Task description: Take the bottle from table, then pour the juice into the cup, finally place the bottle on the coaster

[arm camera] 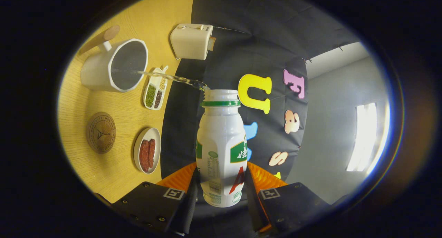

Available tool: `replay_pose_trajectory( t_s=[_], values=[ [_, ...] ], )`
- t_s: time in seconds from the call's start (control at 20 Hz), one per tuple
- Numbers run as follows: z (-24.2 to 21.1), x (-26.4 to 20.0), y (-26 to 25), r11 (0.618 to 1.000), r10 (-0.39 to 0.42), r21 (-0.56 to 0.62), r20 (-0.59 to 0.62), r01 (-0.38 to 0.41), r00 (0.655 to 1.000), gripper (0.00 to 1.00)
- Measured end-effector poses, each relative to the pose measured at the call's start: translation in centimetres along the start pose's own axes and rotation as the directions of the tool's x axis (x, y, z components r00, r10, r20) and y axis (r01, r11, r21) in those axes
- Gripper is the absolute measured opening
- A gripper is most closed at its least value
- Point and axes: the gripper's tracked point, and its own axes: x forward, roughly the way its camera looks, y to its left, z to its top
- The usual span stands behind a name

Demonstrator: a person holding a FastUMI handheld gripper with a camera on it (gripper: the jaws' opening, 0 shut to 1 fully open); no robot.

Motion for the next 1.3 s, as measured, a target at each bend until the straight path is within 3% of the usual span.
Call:
replay_pose_trajectory(
  t_s=[1.3],
  values=[
    [0.1,0.1,-1.4,0.997,-0.029,-0.070,0.012,0.029,1.000,0.65]
  ],
)
